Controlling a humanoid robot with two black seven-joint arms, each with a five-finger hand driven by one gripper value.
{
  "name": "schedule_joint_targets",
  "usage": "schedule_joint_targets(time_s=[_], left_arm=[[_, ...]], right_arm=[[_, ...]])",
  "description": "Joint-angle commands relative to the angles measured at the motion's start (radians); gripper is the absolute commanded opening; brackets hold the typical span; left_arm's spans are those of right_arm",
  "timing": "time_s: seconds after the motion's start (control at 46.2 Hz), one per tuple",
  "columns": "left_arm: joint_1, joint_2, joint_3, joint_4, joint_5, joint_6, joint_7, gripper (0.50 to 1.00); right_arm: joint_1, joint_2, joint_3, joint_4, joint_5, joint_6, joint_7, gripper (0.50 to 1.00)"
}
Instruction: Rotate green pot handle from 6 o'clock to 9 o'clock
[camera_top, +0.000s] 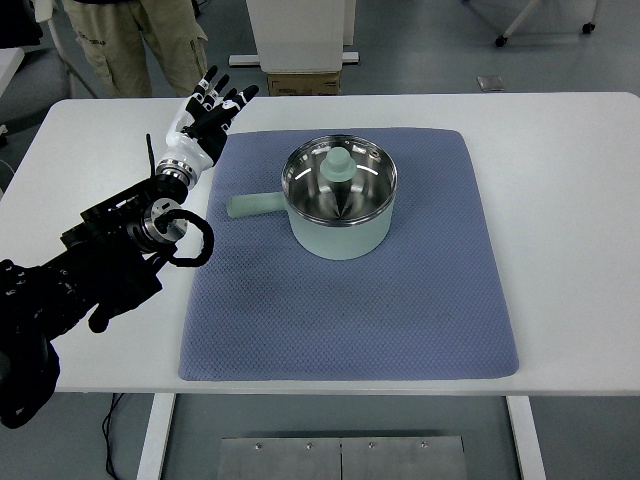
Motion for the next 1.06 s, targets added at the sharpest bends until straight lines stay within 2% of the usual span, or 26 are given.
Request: schedule_joint_targets(time_s=[0.0,1.039], left_arm=[[0.004,0.000,0.000,0.000,0.000,0.000,-0.001,1.000],[0.016,0.000,-0.003,0.000,0.006,-0.003,-0.006,1.000]], right_arm=[[0.011,0.000,-0.001,0.000,0.000,0.000,0.001,1.000],[-0.023,0.000,0.002,0.000,0.002,0.000,-0.005,1.000]])
